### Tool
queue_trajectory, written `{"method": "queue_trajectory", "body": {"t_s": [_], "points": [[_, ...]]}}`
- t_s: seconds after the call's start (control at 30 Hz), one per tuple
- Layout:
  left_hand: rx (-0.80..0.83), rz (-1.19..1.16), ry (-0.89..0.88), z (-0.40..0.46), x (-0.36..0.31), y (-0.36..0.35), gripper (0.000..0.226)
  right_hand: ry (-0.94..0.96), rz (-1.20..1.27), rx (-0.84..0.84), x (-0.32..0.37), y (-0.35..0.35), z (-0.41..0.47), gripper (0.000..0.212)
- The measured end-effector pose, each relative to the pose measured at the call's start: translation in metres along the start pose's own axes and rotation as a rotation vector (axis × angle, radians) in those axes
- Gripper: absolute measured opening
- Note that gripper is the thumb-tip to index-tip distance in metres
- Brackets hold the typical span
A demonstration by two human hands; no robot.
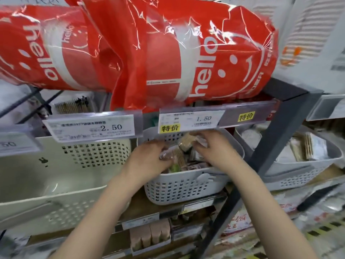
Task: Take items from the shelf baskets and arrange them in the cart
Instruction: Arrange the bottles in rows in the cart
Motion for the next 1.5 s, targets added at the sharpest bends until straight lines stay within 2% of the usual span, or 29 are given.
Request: {"method": "queue_trajectory", "body": {"t_s": [0.13, 0.27, 0.47, 0.6, 0.73, 0.87, 1.0, 1.07, 1.17, 1.23, 1.3, 1.43, 1.5], "points": [[0.049, 0.076, 0.035, 0.003, -0.002, -0.001, 0.053, 0.022, -0.082, 0.232, -0.010, -0.021, 0.040, 0.041], [0.064, 0.175, 0.043, 0.003, -0.006, -0.001, 0.051, 0.143, -0.386, 0.357, -0.017, -0.036, 0.050, 0.042], [0.146, 0.375, 0.055, 0.009, -0.007, -0.003, 0.049, 0.149, -0.537, 0.333, -0.022, -0.042, 0.054, 0.060], [0.132, 0.354, 0.030, 0.009, -0.007, -0.003, 0.039, 0.110, -0.577, 0.332, -0.024, -0.043, 0.056, 0.056], [0.106, 0.252, 0.008, 0.005, -0.005, -0.002, 0.038, 0.109, -0.594, 0.327, -0.025, -0.044, 0.054, 0.060], [0.102, 0.188, 0.011, 0.004, -0.004, -0.002, 0.038, 0.081, -0.561, 0.219, -0.027, -0.040, 0.053, 0.066], [0.107, 0.146, 0.042, 0.006, -0.004, -0.002, 0.051, -0.019, -0.469, 0.166, -0.028, -0.032, 0.048, 0.057], [0.080, 0.119, 0.062, 0.006, -0.004, -0.003, 0.052, -0.050, -0.300, 0.078, -0.025, -0.026, 0.043, 0.050], [0.001, 0.058, 0.061, 0.003, -0.001, -0.005, 0.051, -0.068, 0.092, -0.100, -0.021, -0.020, 0.026, 0.043], [-0.072, -0.020, 0.048, -0.001, 0.001, -0.006, 0.048, -0.053, 0.244, -0.202, -0.019, -0.016, 0.007, 0.047], [-0.147, -0.083, 0.025, -0.003, 0.002, -0.007, 0.050, -0.005, 0.257, -0.244, -0.017, -0.016, -0.010, 0.051], [-0.232, -0.205, 0.006, -0.005, 0.001, -0.011, 0.055, 0.069, 0.127, -0.250, -0.016, -0.018, -0.021, 0.054], [-0.283, -0.289, 0.013, -0.008, 0.001, -0.014, 0.051, 0.084, 0.099, -0.270, -0.015, -0.019, -0.021, 0.052]]}}
Point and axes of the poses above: each hand's wrist, its own z-axis towards the middle knuckle, its own y-axis out of the back of the hand, x = y × z, the point moved 1 cm from there along z, towards the middle knuckle, and after that the axes turned 11 degrees about y, right-handed, at the moved point
